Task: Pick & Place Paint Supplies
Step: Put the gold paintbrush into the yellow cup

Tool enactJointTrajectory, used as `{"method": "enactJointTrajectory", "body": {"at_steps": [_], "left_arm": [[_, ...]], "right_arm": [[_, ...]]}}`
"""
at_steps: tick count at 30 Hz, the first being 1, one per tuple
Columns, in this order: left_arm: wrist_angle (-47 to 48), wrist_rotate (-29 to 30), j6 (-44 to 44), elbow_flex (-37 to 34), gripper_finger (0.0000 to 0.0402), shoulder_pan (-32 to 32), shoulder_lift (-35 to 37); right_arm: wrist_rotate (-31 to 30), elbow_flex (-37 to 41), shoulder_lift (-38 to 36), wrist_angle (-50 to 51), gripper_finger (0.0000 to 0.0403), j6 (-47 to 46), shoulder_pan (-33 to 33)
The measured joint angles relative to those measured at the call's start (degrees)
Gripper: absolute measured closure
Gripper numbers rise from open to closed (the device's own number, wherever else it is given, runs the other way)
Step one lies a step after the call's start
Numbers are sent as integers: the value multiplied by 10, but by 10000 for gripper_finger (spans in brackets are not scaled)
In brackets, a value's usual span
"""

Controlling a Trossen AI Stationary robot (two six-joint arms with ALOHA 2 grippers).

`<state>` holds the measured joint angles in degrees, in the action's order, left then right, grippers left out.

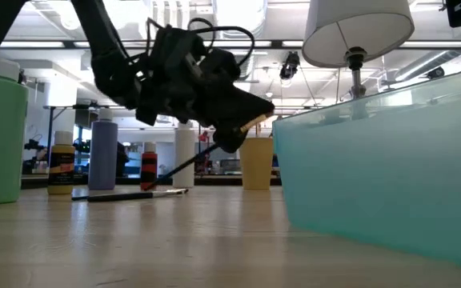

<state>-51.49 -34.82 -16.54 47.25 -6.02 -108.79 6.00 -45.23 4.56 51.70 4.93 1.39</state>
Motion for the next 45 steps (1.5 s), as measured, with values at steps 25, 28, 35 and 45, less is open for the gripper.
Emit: {"method": "enactJointTrajectory", "body": {"at_steps": [25, 28, 35, 45], "left_arm": [[-31, 82, 26, 14, 401, -13, 0], [-32, 84, 29, 28, 401, -20, 0], [-30, 84, 32, 67, 401, -40, 0], [-29, 84, 34, 122, 401, -67, 2]], "right_arm": [[0, 0, 0, 0, 394, 0, 0], [0, 0, 0, 0, 394, 0, 0], [0, 0, 0, 0, 394, 0, 0], [0, 0, 0, 0, 394, 0, 0]]}}
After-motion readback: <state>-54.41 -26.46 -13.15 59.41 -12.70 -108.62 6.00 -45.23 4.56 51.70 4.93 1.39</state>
